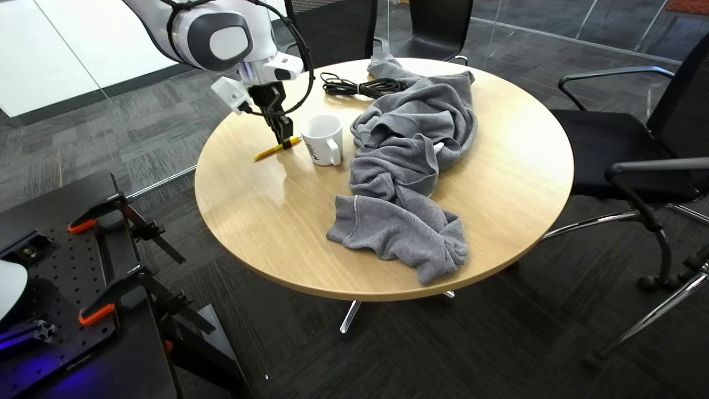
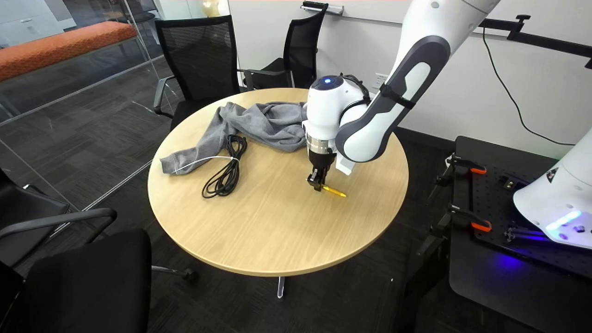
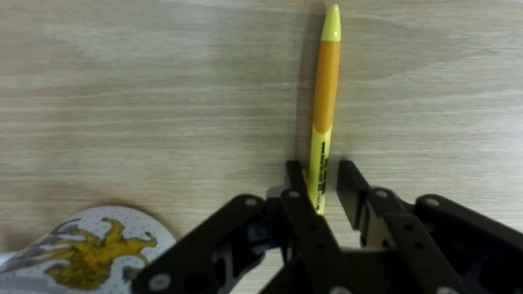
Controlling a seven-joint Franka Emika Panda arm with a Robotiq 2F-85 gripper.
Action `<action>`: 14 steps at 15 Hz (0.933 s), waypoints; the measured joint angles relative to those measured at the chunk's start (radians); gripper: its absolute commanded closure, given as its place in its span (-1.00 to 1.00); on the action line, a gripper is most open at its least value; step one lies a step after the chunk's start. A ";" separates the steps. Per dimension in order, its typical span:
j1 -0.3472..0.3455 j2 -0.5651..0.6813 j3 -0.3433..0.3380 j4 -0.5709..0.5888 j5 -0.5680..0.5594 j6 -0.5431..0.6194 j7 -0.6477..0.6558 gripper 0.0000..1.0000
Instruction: Place the yellow pen inside the white mug
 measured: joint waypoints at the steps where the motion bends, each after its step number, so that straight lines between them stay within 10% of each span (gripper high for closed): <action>1: 0.000 0.000 0.000 0.001 0.000 0.000 0.000 1.00; 14: 0.062 -0.118 0.002 -0.004 -0.026 -0.138 0.015 0.92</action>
